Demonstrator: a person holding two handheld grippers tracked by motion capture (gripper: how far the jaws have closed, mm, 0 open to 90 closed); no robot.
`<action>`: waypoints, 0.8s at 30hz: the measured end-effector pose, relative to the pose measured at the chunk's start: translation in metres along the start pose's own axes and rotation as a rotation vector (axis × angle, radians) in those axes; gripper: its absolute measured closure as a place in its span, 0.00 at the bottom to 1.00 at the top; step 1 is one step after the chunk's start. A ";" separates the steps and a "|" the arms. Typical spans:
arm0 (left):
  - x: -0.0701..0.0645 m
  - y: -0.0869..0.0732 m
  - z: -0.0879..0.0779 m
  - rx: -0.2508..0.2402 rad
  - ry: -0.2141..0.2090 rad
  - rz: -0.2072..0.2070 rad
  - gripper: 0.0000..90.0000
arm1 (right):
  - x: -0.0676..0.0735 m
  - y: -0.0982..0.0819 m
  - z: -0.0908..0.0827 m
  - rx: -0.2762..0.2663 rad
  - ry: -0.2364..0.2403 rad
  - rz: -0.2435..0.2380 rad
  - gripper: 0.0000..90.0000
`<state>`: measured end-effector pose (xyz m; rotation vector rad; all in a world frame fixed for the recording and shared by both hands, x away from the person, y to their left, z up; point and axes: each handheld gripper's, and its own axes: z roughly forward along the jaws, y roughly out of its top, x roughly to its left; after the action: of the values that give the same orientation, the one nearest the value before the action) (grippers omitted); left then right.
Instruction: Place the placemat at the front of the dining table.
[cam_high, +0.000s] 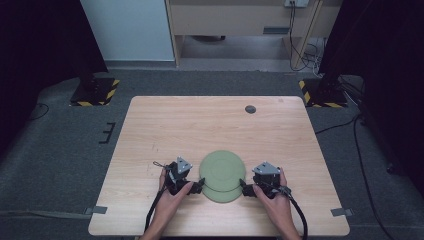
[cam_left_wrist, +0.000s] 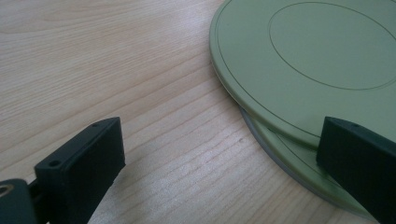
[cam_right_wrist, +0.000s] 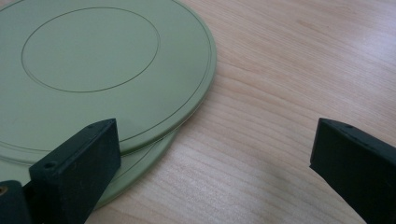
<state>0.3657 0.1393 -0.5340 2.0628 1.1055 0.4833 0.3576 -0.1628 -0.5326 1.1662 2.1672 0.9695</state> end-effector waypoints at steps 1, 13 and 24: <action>0.000 0.000 0.000 -0.001 0.000 0.001 0.01 | 0.000 0.000 0.000 -0.002 -0.003 0.001 0.02; -0.004 0.000 -0.001 -0.002 -0.021 0.019 0.02 | 0.002 0.001 -0.005 -0.004 0.024 0.009 0.06; -0.003 0.002 0.002 -0.011 -0.003 0.004 0.00 | 0.002 0.001 0.001 -0.010 0.010 0.023 0.03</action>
<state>0.3658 0.1351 -0.5338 2.0562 1.0955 0.4870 0.3578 -0.1603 -0.5328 1.1862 2.1593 0.9969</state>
